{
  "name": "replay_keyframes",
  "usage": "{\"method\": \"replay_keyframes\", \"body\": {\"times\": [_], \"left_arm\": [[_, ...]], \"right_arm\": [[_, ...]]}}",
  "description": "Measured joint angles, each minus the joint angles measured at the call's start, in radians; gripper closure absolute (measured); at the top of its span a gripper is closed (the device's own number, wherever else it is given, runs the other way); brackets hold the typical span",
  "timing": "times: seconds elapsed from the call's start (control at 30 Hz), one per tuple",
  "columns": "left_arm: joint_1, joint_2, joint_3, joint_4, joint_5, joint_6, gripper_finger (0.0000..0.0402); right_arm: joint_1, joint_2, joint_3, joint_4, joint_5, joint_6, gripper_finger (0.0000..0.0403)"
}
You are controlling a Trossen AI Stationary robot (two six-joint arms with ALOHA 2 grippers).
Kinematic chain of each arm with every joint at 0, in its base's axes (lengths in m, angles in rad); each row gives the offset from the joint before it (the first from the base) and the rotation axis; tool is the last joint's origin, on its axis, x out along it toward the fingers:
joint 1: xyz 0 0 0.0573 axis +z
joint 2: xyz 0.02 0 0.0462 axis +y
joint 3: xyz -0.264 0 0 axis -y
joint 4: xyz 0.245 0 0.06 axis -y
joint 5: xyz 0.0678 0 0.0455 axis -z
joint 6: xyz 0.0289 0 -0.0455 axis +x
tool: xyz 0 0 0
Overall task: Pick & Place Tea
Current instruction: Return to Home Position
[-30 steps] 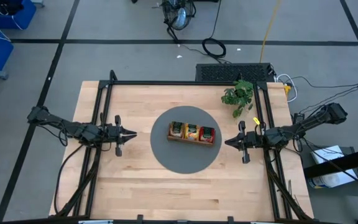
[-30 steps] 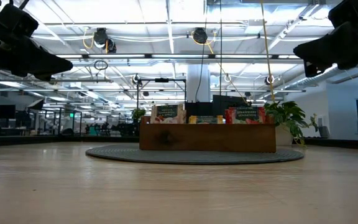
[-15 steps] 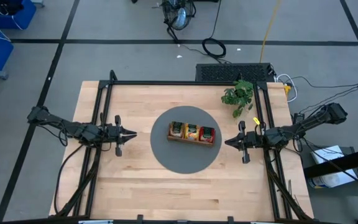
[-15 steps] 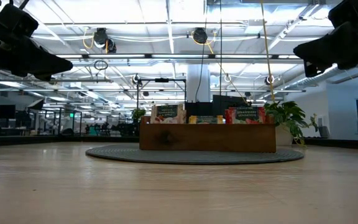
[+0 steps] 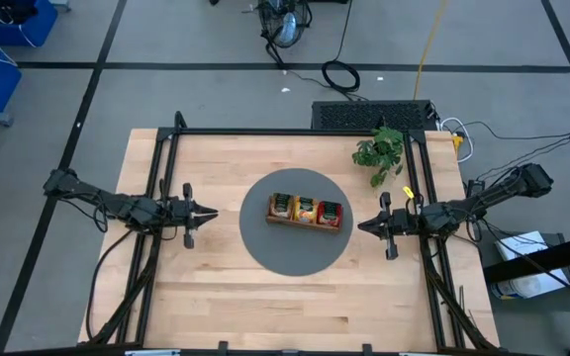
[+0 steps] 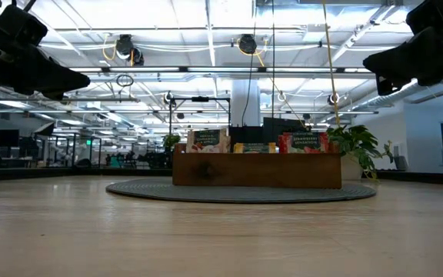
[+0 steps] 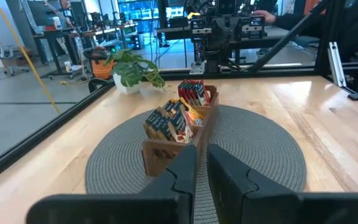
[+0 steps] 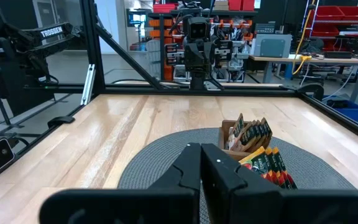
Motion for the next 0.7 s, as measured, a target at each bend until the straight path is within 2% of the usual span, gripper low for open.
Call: {"method": "replay_keyframes", "body": {"times": [0.7], "left_arm": [[0.000,0.000,-0.001,0.000,0.000,-0.007,0.0366]], "right_arm": [[0.000,0.000,0.000,0.000,0.000,0.000,0.0403]]}}
